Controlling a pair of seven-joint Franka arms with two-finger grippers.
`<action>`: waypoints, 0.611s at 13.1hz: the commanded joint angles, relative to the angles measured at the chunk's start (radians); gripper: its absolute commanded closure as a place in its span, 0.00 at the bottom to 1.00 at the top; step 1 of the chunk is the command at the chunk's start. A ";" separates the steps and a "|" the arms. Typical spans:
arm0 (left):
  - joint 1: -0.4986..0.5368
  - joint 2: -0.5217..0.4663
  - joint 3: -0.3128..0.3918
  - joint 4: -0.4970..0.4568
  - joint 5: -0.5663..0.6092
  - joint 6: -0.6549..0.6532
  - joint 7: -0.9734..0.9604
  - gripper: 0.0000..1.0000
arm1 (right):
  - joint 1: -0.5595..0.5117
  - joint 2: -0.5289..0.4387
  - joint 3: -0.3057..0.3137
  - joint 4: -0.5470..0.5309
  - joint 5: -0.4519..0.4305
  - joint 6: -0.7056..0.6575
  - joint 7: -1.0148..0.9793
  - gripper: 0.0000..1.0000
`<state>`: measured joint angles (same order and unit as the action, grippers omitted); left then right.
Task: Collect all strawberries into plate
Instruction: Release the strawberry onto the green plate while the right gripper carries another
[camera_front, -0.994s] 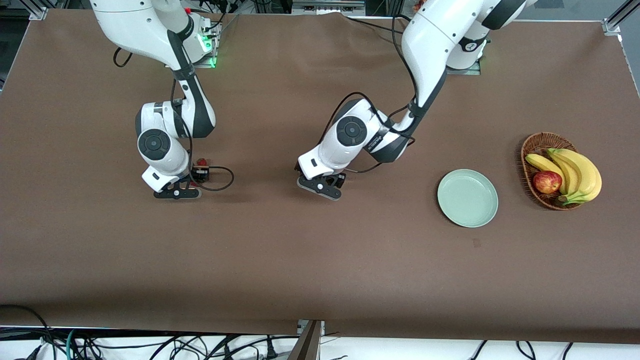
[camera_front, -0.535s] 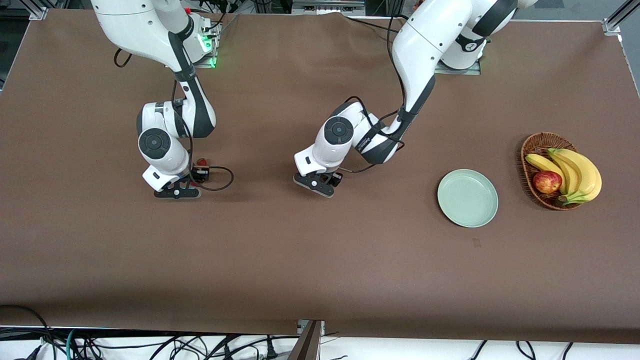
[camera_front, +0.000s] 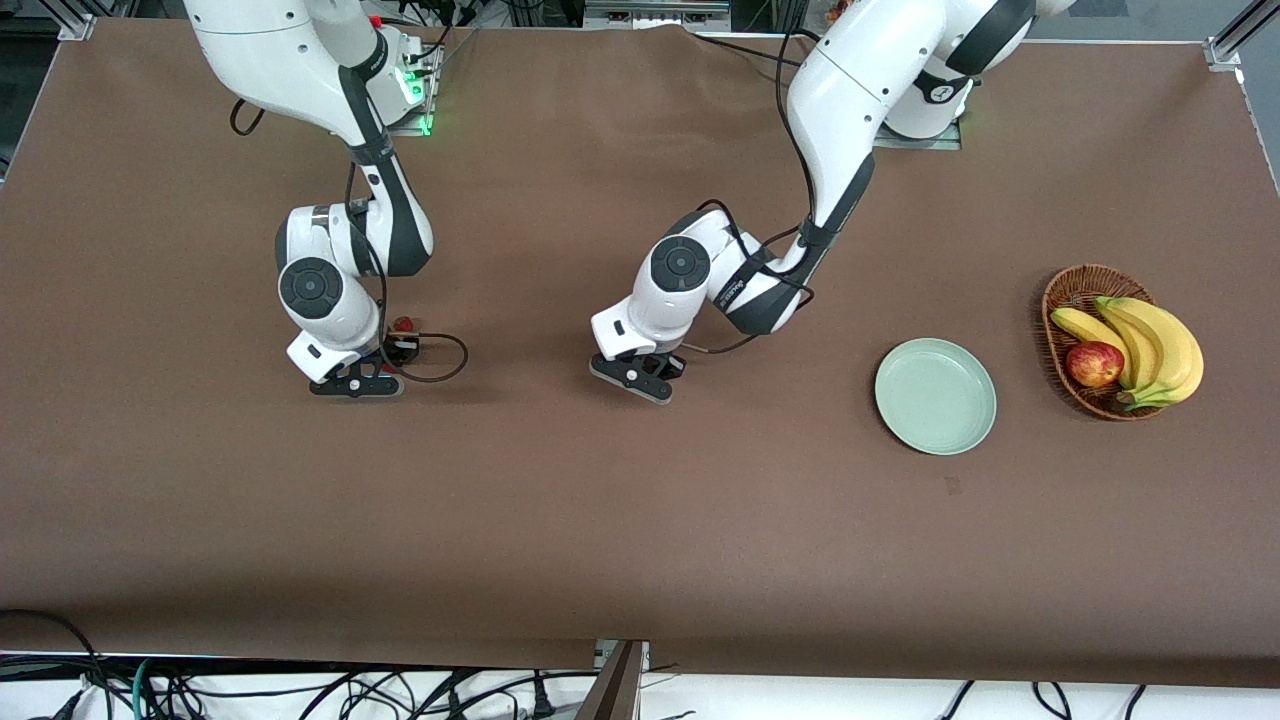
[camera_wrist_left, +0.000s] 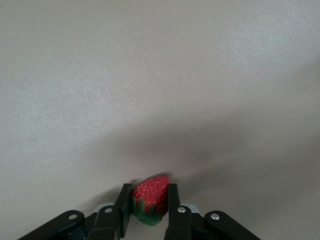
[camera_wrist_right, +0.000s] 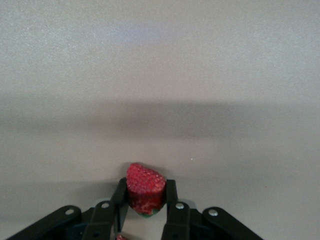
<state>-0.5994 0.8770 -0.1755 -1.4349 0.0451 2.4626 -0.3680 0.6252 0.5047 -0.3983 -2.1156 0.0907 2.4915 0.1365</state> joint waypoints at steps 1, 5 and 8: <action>0.024 -0.051 -0.001 -0.012 0.030 -0.023 -0.019 1.00 | -0.009 -0.012 0.016 -0.004 0.021 0.017 -0.026 0.84; 0.087 -0.219 -0.009 -0.006 0.029 -0.403 -0.005 1.00 | -0.004 -0.020 0.052 0.095 0.050 -0.070 -0.018 0.84; 0.147 -0.297 -0.004 0.001 0.024 -0.609 0.055 1.00 | 0.010 -0.011 0.062 0.256 0.145 -0.245 -0.009 0.84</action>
<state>-0.4899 0.6343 -0.1732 -1.4085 0.0463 1.9373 -0.3489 0.6321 0.4994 -0.3426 -1.9555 0.1799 2.3523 0.1365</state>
